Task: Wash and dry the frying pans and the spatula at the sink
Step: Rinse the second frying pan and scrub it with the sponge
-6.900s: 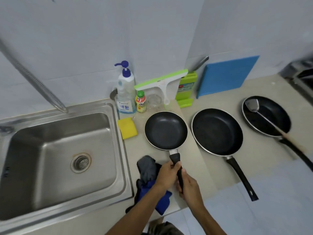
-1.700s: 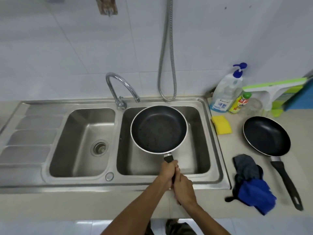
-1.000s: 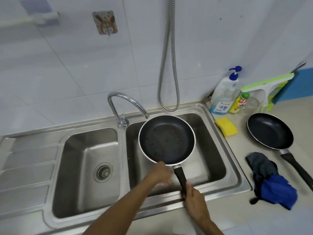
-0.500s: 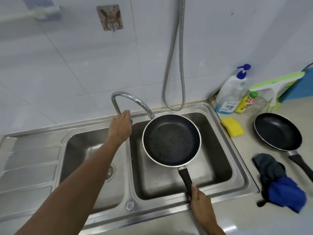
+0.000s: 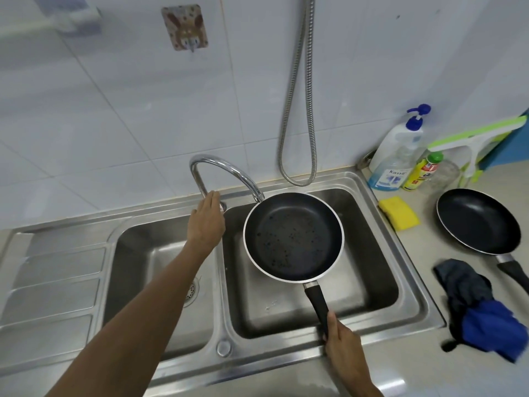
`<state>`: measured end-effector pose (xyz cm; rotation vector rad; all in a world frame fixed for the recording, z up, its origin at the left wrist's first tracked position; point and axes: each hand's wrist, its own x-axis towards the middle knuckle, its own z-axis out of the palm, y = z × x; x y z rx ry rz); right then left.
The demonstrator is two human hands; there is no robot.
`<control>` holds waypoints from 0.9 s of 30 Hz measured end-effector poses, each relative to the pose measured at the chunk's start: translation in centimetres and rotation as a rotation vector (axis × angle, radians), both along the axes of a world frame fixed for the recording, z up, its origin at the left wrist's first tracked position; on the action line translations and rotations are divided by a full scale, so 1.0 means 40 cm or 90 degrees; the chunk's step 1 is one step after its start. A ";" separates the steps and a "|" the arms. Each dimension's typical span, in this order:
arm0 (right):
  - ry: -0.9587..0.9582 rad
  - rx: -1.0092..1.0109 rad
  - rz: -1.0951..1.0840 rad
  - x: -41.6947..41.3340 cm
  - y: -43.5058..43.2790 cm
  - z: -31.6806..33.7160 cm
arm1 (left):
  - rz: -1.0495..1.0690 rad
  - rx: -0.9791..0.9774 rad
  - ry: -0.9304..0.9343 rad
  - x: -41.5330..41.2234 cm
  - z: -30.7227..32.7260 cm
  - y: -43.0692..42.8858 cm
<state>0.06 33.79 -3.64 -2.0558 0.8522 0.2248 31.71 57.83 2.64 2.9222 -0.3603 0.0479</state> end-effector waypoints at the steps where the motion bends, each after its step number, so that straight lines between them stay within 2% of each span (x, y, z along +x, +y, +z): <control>1: 0.000 0.008 0.002 -0.001 0.001 0.002 | 0.001 -0.004 0.002 -0.003 -0.002 0.002; 15: -0.002 -0.014 -0.014 -0.001 0.002 0.020 | 0.026 -0.058 0.008 -0.053 -0.008 -0.009; 27: -0.003 -0.041 0.008 -0.004 -0.001 0.017 | 0.042 -0.044 0.038 -0.057 -0.020 -0.009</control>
